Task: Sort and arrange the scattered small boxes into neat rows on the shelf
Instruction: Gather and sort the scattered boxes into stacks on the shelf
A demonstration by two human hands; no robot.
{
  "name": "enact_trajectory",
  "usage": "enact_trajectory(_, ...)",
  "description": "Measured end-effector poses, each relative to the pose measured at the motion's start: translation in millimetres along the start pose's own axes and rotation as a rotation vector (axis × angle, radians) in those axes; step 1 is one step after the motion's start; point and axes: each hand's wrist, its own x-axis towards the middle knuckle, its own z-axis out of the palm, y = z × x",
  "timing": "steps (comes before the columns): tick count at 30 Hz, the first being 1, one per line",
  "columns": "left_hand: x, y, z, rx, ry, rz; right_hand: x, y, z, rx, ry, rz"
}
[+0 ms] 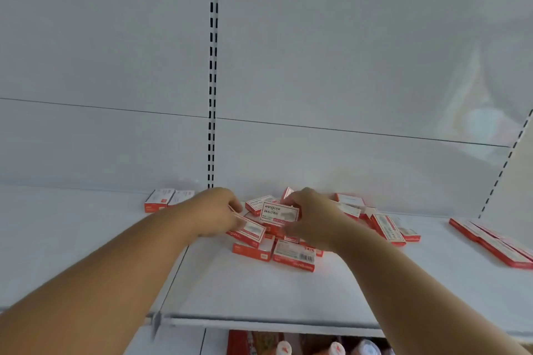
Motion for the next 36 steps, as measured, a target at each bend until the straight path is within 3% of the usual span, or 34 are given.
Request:
enact_trajectory(4,-18,-3,-1,-0.372,0.244,-0.082,-12,6,2,0.453,0.086,0.050)
enact_trajectory(7,-36,11,9,-0.894,0.478,-0.104,-23,7,1,1.071,0.013,0.097)
enact_trajectory(8,-41,20,15,-1.072,0.495,-0.127,-26,8,-1,1.279,-0.030,0.089)
enact_trajectory(10,-48,38,29,-1.340,0.458,-0.161,-34,13,-4,1.449,-0.046,0.064)
enact_trajectory(13,-49,63,48,-1.496,0.343,-0.150,-46,25,-7,1.465,0.069,0.091)
enact_trajectory(18,-35,116,81,-1.554,0.090,-0.143,-72,64,-26,1.342,0.317,0.195)
enact_trajectory(23,-32,181,125,-1.388,-0.069,-0.077,-113,127,-51,1.064,0.544,0.349)
enact_trajectory(28,-21,247,174,-1.103,-0.027,-0.018,-146,197,-94,1.080,0.626,0.332)
enact_trajectory(32,-1,309,213,-1.173,-0.017,-0.047,-152,272,-131,1.045,0.627,0.329)
enact_trajectory(36,31,365,248,-1.269,-0.088,-0.158,-130,349,-165,0.786,0.589,0.382)
